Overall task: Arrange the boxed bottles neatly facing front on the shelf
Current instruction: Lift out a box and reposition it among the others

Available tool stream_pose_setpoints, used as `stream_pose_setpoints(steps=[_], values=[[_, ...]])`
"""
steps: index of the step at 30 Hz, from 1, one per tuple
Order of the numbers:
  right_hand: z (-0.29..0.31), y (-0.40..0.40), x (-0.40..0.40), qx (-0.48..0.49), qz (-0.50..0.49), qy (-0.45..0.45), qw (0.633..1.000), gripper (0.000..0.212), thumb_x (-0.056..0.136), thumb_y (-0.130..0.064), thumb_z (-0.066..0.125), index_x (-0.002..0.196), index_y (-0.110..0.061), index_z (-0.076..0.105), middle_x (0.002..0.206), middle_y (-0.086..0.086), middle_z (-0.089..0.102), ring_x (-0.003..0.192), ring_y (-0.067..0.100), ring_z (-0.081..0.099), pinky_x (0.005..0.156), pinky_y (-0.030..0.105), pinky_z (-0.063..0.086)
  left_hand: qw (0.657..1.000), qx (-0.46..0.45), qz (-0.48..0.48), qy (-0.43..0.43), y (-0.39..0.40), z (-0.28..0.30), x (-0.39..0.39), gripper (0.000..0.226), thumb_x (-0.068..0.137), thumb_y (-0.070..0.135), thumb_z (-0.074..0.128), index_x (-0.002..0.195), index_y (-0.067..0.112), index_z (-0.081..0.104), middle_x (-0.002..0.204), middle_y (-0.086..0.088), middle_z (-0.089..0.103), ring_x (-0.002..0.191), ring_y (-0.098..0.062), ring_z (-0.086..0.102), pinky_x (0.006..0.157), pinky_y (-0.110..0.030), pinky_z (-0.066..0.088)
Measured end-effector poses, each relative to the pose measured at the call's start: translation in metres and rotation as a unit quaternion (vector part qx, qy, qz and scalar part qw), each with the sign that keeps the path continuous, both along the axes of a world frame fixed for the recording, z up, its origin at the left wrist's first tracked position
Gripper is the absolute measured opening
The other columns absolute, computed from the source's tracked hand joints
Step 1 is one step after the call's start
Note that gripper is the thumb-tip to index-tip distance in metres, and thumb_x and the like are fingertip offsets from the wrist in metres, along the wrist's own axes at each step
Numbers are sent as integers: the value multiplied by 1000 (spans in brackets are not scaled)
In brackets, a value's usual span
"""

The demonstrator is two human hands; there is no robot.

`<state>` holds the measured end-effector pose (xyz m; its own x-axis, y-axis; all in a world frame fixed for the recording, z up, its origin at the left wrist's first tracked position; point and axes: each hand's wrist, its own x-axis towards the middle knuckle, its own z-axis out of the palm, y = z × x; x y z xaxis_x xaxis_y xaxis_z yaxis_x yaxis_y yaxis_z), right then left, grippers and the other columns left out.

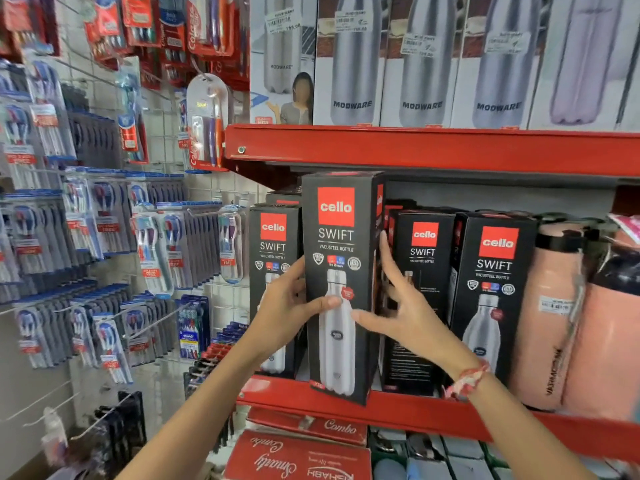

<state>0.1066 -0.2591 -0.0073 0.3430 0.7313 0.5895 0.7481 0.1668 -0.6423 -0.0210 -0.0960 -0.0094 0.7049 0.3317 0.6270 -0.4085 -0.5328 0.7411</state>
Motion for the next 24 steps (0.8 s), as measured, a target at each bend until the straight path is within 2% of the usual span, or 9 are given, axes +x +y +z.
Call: stream_pose_setpoints(steps=[2,4,6,9,13,15,17,21,24], values=[[7,10,8,-23,-8,-9,1000,106,82,-34,72,142,-58,-12,156,-29,21,147,7,21,120,51,19,999,-12,21,-22,-1,-1,12,61,79,3,73,133,16,49,111,15,71,102,-1,67,84,-17,53],[8,22,14,-40,-23,-5,999,105,85,-33,69,142,-58,-15,143,-41,31,139,3,34,118,47,27,999,-11,45,-24,0,-4,23,66,80,4,73,139,18,45,109,23,70,103,3,65,86,-16,52],[0,33,20,-38,-45,5,998,104,85,-27,68,142,-57,-14,133,-45,34,136,6,41,115,48,33,998,-6,65,-17,5,-12,35,74,80,9,74,144,20,39,120,18,67,112,-1,62,95,-25,51],[-19,45,26,-27,-82,16,996,105,87,-17,67,144,-56,-11,134,-37,41,133,7,44,112,48,36,995,-7,96,-2,12,-30,50,82,77,24,76,147,26,33,131,10,63,121,-7,59,103,-39,48],[-27,52,24,-30,-117,-5,993,104,91,-13,62,144,-52,-17,146,-21,40,127,4,51,110,36,39,992,-16,126,21,19,-43,63,80,76,31,75,145,32,35,129,9,65,119,-7,60,101,-42,49],[-28,54,26,-32,-132,-31,990,103,92,-12,61,145,-49,-19,145,-19,38,99,-12,57,96,24,48,991,-13,131,34,21,-42,66,78,78,29,75,145,28,35,128,7,65,119,-9,60,101,-39,49],[-28,55,25,-30,-158,-58,985,103,91,-13,62,146,-48,-19,146,-13,45,72,-12,57,83,23,51,988,0,148,51,20,-40,67,76,83,28,72,146,24,31,130,3,64,121,-14,59,100,-31,47],[-27,51,14,48,-269,-117,955,84,90,-16,62,152,-35,9,133,1,61,105,17,65,96,39,52,980,28,176,94,16,-38,70,75,89,23,64,150,19,20,131,-9,62,119,-28,58,92,-31,45],[-25,41,7,165,-391,-194,884,64,87,-14,61,147,-15,37,132,8,56,117,22,52,99,34,48,968,55,212,122,17,-35,69,75,90,16,62,150,18,18,124,-17,64,112,-36,60,86,-34,47]])
